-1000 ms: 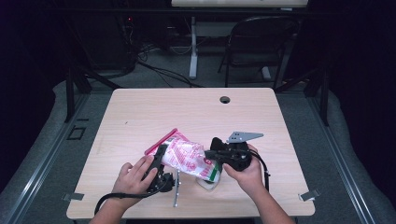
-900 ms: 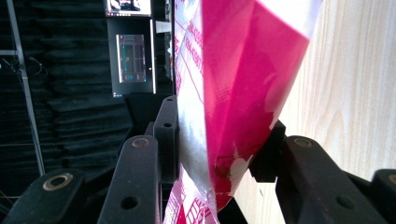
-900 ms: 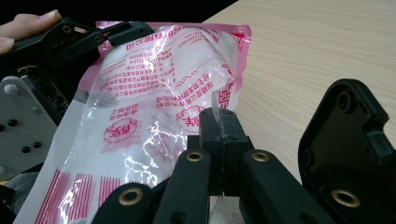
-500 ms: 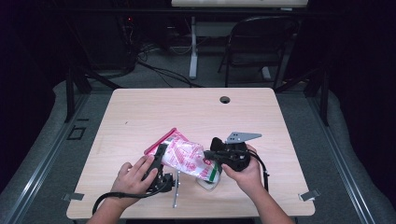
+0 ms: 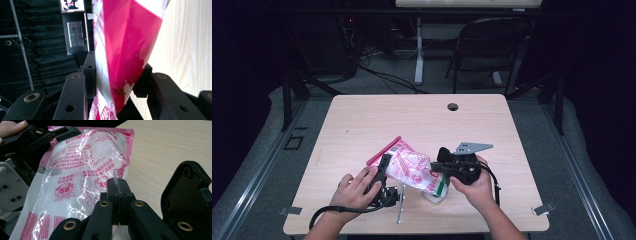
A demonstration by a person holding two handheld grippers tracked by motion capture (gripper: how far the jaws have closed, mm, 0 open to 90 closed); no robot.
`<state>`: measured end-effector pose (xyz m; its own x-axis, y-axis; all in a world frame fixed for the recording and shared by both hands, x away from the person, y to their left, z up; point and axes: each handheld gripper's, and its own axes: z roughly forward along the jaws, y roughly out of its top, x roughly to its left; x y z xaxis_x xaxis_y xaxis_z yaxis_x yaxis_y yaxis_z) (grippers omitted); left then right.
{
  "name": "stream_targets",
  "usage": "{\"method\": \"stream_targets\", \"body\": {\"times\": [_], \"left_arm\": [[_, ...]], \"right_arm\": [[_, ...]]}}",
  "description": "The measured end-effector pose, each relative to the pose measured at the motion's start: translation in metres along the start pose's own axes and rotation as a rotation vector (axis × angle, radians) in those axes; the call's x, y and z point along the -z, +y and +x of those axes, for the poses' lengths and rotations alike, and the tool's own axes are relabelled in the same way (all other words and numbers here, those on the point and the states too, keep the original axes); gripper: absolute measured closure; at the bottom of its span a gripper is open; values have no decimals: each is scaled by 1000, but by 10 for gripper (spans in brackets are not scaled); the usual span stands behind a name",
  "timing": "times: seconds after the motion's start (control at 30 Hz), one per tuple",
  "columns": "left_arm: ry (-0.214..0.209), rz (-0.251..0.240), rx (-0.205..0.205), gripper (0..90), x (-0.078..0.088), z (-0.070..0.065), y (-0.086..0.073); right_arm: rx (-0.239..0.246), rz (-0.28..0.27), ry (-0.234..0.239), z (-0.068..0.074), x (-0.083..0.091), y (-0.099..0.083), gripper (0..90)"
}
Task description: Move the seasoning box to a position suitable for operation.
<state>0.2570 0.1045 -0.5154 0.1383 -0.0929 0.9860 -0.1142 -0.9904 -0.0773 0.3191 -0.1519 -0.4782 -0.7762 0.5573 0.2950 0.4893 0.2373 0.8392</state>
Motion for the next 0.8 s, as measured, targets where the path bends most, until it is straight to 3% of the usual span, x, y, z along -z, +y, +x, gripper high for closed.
{"method": "stream_targets", "body": {"times": [0.3,0.43,0.8], "left_arm": [[16,-8,-36,635,1,4,0],[3,-10,-38,636,0,6,0],[-10,-17,-93,640,1,12,-2]], "right_arm": [[5,-3,-3,1,1,0,900],[3,-10,-2,1,1,0,900],[12,-7,-1,2,1,0,900]]}}
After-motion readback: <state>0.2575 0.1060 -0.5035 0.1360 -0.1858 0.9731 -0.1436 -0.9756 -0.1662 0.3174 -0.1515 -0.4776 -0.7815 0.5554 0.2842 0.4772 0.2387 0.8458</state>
